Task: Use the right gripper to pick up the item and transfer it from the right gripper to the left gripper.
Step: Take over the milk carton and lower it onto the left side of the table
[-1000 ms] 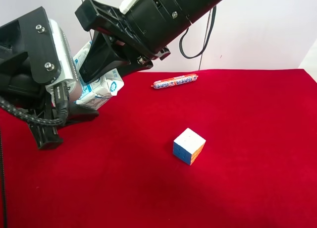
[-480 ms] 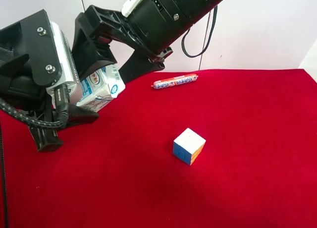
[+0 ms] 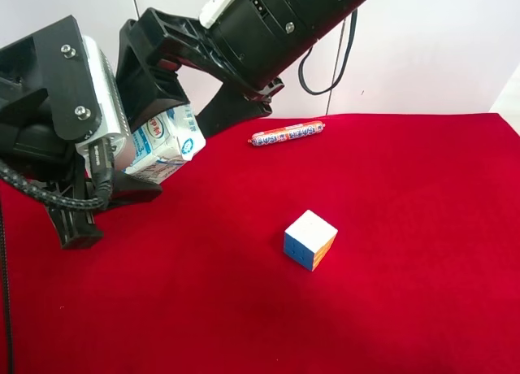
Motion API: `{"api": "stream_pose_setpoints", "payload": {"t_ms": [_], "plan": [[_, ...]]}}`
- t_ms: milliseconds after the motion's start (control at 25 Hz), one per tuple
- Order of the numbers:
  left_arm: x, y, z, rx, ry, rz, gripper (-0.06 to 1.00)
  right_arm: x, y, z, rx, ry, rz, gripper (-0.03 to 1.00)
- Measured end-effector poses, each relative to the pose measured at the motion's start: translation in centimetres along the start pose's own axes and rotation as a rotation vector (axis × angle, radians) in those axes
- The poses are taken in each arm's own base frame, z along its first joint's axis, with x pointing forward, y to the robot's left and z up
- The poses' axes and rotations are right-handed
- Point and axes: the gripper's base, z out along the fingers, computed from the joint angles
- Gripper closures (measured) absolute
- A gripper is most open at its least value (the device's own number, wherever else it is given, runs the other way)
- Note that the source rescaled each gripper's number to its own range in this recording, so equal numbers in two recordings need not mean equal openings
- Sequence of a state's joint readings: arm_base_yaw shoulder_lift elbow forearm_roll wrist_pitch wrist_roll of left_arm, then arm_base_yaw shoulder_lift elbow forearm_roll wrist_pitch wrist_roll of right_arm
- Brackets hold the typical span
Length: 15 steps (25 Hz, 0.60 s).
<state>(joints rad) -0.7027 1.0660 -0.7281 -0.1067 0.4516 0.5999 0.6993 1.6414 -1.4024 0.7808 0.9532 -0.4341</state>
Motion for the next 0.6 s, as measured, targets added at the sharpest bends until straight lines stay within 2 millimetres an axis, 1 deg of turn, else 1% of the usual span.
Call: {"api": "stream_pose_setpoints", "payload": {"t_ms": [600], "plan": [[0.0, 0.0, 0.0, 0.0, 0.0, 0.0, 0.93, 1.8, 0.4, -0.2, -0.042, 0.197, 0.007, -0.03]]}}
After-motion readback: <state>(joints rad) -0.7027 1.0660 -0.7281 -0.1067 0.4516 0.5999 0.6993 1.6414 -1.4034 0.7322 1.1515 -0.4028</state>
